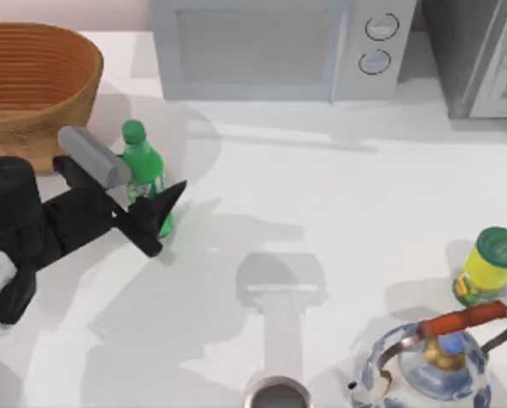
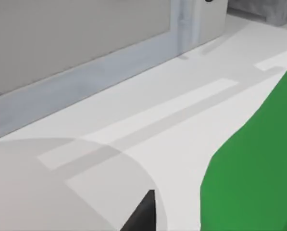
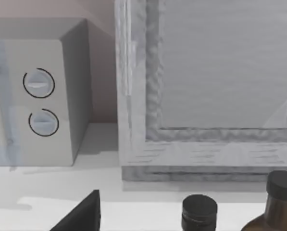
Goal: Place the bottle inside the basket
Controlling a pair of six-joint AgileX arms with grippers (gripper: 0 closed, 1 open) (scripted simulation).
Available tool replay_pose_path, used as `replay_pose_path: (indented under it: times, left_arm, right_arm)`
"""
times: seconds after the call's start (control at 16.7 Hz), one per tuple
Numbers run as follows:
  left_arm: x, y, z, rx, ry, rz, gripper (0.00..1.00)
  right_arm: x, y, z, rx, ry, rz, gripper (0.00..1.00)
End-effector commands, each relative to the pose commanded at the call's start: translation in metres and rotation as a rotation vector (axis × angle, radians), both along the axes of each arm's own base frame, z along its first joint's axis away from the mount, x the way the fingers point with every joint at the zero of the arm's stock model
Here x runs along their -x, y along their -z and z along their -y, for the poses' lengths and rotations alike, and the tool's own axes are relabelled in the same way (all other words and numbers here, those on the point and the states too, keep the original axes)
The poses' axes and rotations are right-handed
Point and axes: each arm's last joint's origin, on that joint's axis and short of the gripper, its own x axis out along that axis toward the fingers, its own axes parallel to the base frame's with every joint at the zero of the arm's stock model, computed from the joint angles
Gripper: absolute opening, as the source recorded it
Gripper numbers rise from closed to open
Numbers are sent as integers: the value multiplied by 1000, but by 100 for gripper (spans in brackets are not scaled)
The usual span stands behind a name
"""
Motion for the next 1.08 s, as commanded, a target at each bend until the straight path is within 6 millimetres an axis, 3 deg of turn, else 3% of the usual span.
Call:
replay_pose_path:
  times: [0.36,0.96,1.08]
  left_arm:
    - [0,0,0,0,0,0,2]
    - [0,0,0,-1,0,1,0]
    - [-4,-10,6,0,13,20,0]
  right_arm:
    - [0,0,0,0,0,0,100]
    - [0,0,0,0,0,0,100]
    - [0,0,0,0,0,0,100]
